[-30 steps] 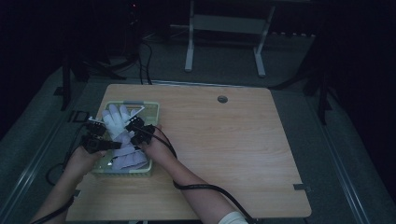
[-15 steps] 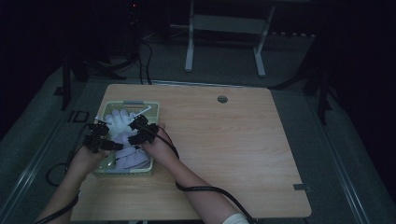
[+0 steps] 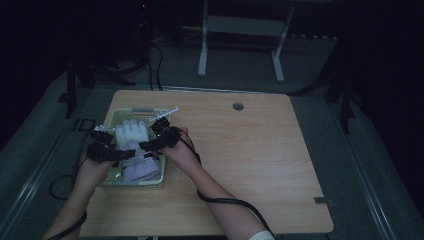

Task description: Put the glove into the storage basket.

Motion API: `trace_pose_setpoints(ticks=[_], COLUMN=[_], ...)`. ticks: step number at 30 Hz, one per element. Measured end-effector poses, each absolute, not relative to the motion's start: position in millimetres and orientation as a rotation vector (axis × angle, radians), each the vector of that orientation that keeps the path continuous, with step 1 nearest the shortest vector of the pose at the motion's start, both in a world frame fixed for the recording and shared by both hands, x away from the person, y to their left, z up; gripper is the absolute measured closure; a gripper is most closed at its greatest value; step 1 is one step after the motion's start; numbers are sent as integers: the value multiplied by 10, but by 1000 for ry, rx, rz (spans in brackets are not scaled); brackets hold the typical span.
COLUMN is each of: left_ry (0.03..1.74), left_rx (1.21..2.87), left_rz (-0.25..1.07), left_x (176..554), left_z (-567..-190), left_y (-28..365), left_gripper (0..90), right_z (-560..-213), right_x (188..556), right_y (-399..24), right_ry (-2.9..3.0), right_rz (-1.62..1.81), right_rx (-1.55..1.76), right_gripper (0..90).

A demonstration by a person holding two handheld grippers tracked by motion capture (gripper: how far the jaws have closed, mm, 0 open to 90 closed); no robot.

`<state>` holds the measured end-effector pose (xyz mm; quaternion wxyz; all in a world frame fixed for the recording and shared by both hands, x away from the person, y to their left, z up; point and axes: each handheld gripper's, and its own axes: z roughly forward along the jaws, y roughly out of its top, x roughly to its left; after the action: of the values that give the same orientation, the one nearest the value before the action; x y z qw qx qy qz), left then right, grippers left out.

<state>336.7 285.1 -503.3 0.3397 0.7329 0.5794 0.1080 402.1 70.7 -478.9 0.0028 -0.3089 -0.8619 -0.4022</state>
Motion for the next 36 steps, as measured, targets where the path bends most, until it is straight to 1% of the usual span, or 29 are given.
trace_pose_setpoints(ticks=[1, 3, 4, 6, 8, 11, 16, 22, 36], left_ry=[1493, 1460, 1460, 1390, 1343, 1317, 1282, 1231, 1123], left_rx=[1908, 1889, 1889, 1861, 1838, 1792, 1847, 1872, 1904], left_rz=[304, 327, 327, 334, 316, 302, 329, 361, 338], left_x=[3343, 3294, 3294, 3228, 3199, 3155, 3122, 3082, 3053], left_z=[-5014, -4985, -4985, -4954, -4942, -4919, -4876, -4802, -4774], left_y=[2839, 2808, 2808, 2749, 2707, 2637, 2462, 2246, 1805], left_gripper=[68, 22, 21, 21, 21, 22, 22, 22, 22], right_z=[-4771, -4746, -4746, -4736, -4730, -4715, -4702, -4702, -4708], right_x=[4024, 4029, 4029, 4029, 4031, 4043, 4047, 4055, 4024], right_y=[679, 630, 630, 559, 506, 417, 252, 53, -389], right_ry=[-2692, -2714, -2714, -2711, -2721, -2717, -2738, -2768, -2813], right_rz=[-1285, -1301, -1301, -1340, -1350, -1339, -1362, -1351, -1384], right_rx=[-956, -948, -948, -924, -908, -909, -921, -931, -939], right_gripper=[203, 191, 191, 160, 152, 152, 147, 145, 137])
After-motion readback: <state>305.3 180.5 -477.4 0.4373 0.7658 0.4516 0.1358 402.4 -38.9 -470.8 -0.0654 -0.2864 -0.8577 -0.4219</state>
